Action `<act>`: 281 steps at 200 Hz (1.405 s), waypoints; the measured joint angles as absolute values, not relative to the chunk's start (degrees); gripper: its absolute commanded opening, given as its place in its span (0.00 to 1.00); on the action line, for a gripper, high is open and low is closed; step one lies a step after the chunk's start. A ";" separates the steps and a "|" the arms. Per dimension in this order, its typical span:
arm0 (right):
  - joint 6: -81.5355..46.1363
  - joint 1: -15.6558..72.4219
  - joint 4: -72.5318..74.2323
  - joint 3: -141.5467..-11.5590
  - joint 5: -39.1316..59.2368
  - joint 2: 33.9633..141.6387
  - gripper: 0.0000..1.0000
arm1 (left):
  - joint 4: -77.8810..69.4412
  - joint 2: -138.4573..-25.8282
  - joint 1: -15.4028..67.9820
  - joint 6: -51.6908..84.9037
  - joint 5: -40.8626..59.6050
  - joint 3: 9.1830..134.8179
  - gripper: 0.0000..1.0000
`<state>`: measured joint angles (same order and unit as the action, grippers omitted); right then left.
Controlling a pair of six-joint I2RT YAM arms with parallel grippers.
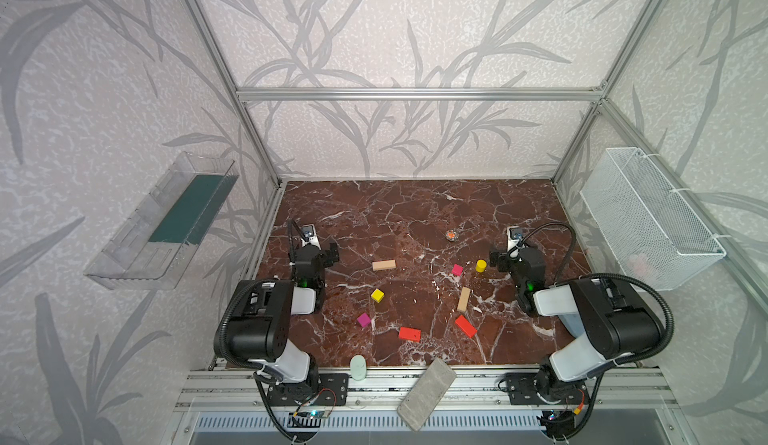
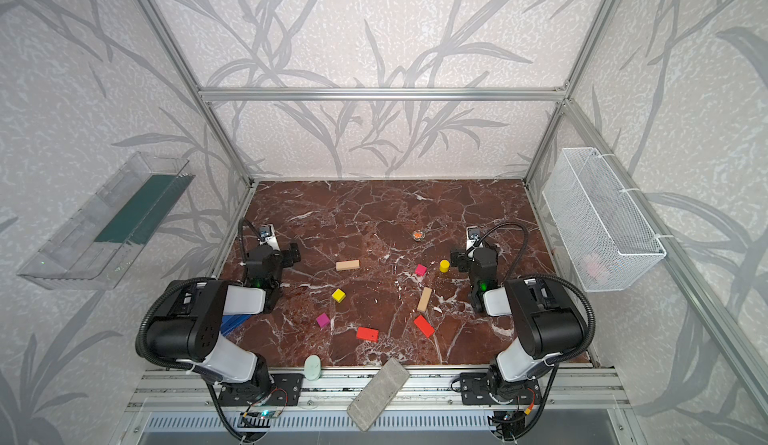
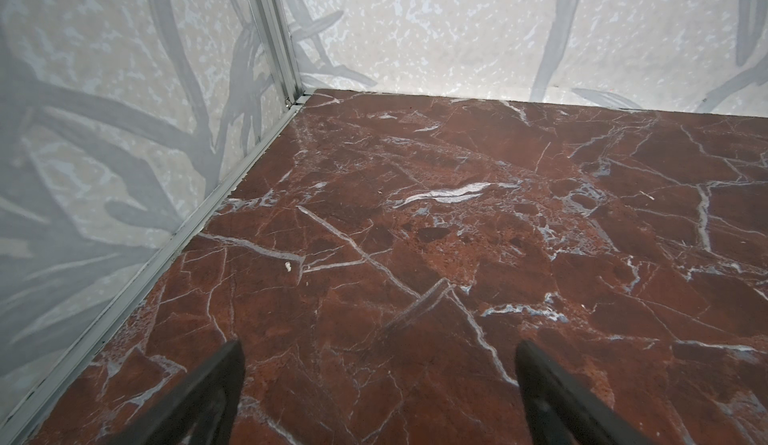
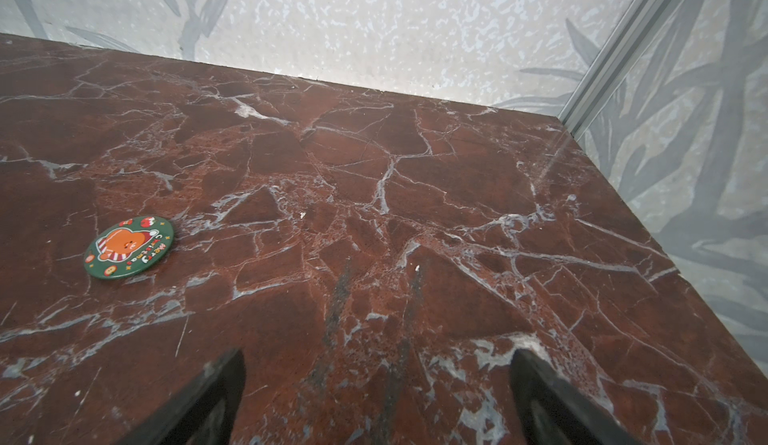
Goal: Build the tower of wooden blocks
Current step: 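Move both grippers toward the light wooden block farther from the robot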
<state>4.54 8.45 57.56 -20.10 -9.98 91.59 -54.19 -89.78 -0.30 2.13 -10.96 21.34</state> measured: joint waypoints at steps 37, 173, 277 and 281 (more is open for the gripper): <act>4.56 8.45 56.55 -20.10 -10.04 90.91 0.97 | -47.99 -86.56 -0.08 2.09 -10.61 22.06 0.92; 0.19 16.93 -1.15 -42.46 -3.20 61.76 0.83 | 2.68 -63.46 10.83 7.90 -0.73 45.80 0.68; -11.20 40.95 -17.12 -57.34 0.54 79.64 0.75 | 17.69 -67.51 13.82 18.70 6.76 46.98 0.56; -11.57 41.04 -16.88 -57.76 0.86 80.44 0.74 | 17.67 -68.31 13.82 18.94 7.07 46.98 0.57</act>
